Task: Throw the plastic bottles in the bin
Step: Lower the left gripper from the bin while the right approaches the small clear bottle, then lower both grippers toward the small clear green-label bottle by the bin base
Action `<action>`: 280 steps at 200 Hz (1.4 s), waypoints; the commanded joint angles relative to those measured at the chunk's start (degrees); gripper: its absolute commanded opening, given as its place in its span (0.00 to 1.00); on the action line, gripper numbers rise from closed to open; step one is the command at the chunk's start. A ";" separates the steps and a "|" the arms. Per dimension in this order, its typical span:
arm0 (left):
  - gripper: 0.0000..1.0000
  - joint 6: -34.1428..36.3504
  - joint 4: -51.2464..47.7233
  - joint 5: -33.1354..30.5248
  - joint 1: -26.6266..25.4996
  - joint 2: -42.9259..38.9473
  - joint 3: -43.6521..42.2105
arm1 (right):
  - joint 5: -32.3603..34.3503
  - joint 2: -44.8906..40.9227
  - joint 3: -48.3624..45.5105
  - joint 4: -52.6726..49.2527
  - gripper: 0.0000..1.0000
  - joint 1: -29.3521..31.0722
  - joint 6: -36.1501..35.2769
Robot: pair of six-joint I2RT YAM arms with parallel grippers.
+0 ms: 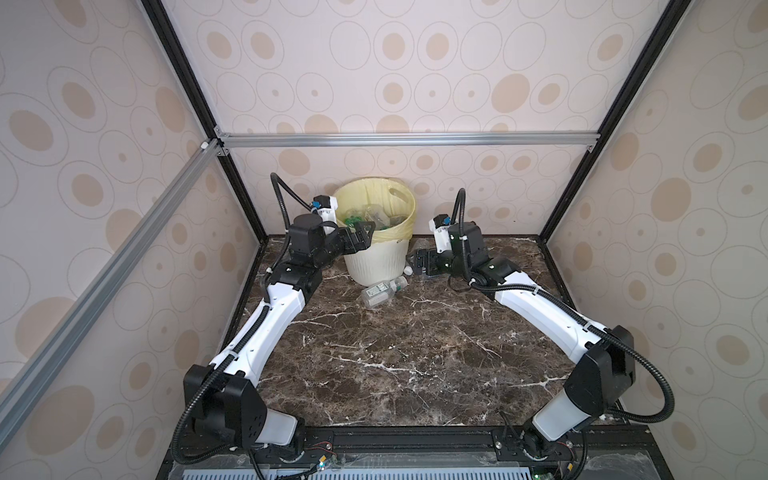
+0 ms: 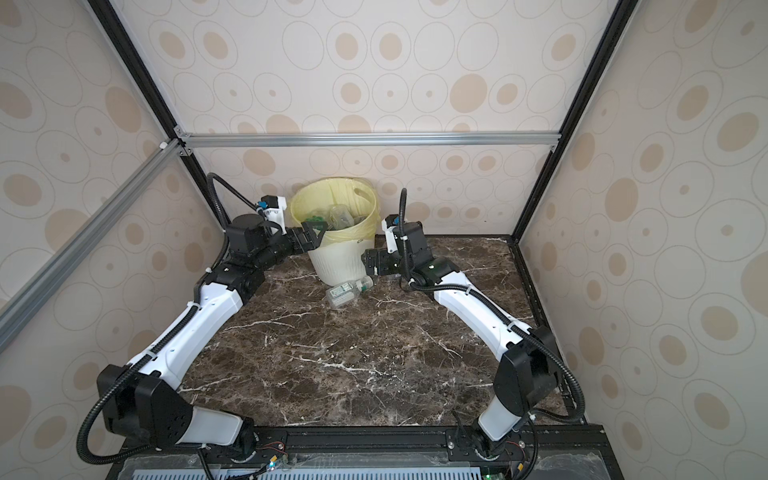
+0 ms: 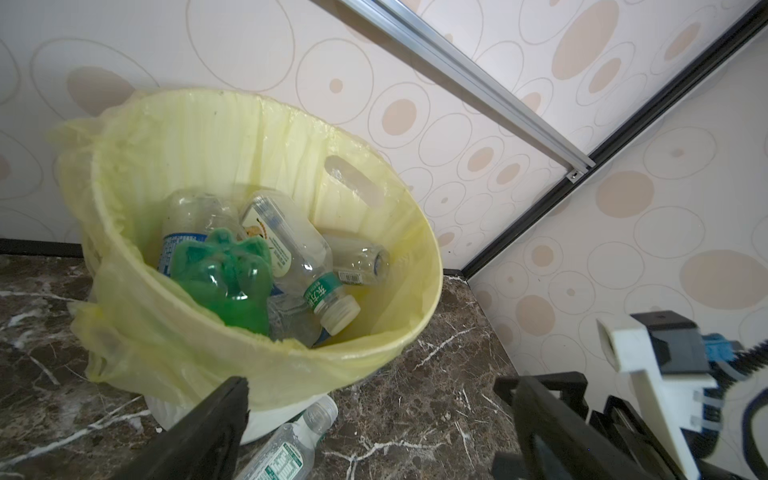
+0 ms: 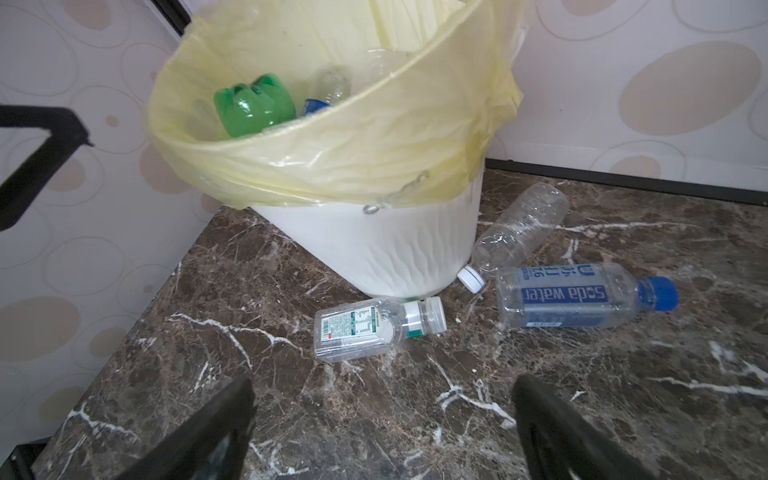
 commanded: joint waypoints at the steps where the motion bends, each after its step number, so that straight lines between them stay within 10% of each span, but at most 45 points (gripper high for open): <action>1: 0.99 -2.11 4.53 1.66 -0.32 -4.03 -4.25 | 4.15 -0.92 -2.59 -2.03 1.00 0.30 2.48; 99: 0.99 -4.77 10.92 1.22 -0.50 -1.99 -30.08 | -0.55 2.68 -10.73 2.11 1.00 0.24 12.66; 280: 0.99 1.83 19.96 -6.09 -6.42 23.35 -19.95 | -9.25 -0.99 -20.62 7.38 1.00 -7.36 15.42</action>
